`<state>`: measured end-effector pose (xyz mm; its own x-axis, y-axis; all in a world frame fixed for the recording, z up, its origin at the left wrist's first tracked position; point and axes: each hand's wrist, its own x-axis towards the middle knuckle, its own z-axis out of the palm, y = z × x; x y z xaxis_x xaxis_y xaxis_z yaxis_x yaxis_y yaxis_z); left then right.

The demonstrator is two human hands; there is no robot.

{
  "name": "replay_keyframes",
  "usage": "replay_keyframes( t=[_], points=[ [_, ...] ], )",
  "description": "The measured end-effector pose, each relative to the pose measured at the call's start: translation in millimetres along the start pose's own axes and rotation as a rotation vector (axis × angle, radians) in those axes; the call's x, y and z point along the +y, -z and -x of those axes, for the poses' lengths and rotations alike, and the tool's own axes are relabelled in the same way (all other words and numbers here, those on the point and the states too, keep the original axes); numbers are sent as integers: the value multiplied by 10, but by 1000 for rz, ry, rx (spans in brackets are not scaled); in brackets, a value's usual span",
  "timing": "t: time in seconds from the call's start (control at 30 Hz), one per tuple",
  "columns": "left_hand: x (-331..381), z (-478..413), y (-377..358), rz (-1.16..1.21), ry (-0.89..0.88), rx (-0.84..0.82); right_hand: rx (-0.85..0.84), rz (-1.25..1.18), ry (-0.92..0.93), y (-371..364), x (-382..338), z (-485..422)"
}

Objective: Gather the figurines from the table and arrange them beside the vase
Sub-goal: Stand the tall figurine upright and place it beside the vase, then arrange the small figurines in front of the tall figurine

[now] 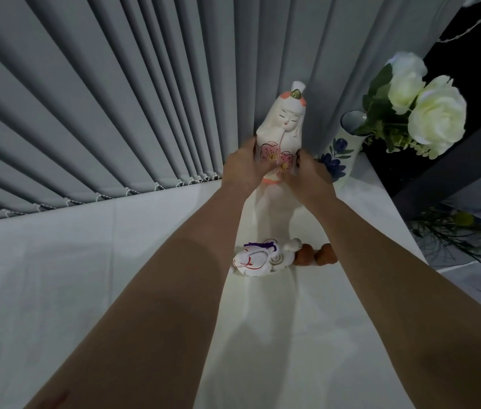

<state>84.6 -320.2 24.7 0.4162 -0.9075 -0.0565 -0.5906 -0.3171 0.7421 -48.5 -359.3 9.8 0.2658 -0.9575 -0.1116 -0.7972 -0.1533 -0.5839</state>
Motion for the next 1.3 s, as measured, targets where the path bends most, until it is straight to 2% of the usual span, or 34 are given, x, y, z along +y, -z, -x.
replay_keyframes(
  t=[0.23,0.37,0.47,0.6,0.77,0.9,1.13,1.3],
  points=[
    [-63,211,37,-44,19,-13,61,-12,84,70,147,290],
    [-22,508,52,-91,-4,-46,84,-82,25,179,317,609],
    [68,723,15,-167,-87,-157,117,-125,-2,277,491,828],
    [186,977,-104,-268,-196,-402,82,-131,-45,372,694,1057],
    [207,1165,-291,-574,-331,-569,-125,-206,-94,387,856,1301],
    [207,1220,-351,-658,-407,-538,-214,-168,-83,356,898,1417],
    [159,1227,-412,-594,-452,-451,-216,-83,-54,307,945,1486],
    [161,1140,-452,-484,-402,-446,-158,-109,-32,302,996,1449]
  ],
)
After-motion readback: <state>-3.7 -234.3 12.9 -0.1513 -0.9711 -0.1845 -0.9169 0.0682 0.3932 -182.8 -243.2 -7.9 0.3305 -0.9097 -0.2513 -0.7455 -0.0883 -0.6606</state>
